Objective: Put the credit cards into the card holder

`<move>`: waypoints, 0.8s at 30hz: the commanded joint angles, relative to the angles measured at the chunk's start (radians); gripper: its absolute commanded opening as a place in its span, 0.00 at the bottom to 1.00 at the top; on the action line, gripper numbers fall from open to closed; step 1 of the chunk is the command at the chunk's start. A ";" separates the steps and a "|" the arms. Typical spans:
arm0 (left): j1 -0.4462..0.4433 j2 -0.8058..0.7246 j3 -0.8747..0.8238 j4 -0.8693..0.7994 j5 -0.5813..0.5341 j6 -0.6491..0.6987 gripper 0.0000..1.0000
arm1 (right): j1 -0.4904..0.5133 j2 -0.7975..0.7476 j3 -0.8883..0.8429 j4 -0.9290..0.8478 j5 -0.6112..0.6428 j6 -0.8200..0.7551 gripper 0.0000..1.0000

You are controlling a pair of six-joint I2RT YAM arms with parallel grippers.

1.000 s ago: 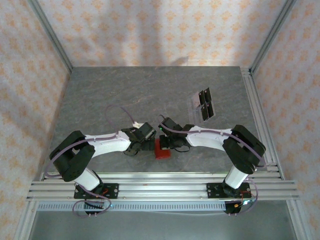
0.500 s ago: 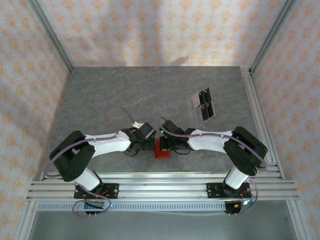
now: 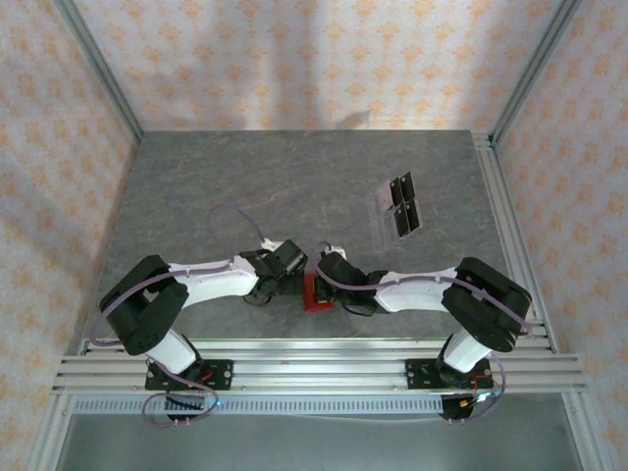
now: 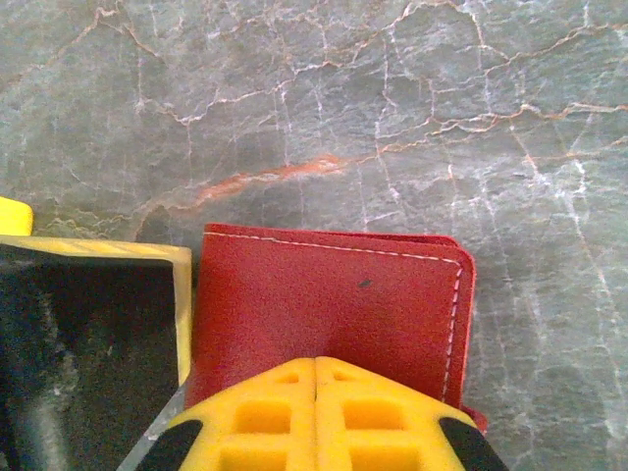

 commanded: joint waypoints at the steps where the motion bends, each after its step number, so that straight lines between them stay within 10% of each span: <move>1: -0.003 0.055 0.004 0.038 -0.004 -0.025 0.98 | 0.046 0.145 -0.101 -0.246 -0.031 0.012 0.00; 18: -0.003 0.054 0.026 0.006 -0.029 -0.010 0.99 | 0.094 0.067 0.100 -0.456 -0.003 -0.009 0.00; 24: -0.003 0.056 0.032 0.002 -0.032 -0.007 0.99 | 0.040 -0.032 0.216 -0.533 -0.011 -0.044 0.28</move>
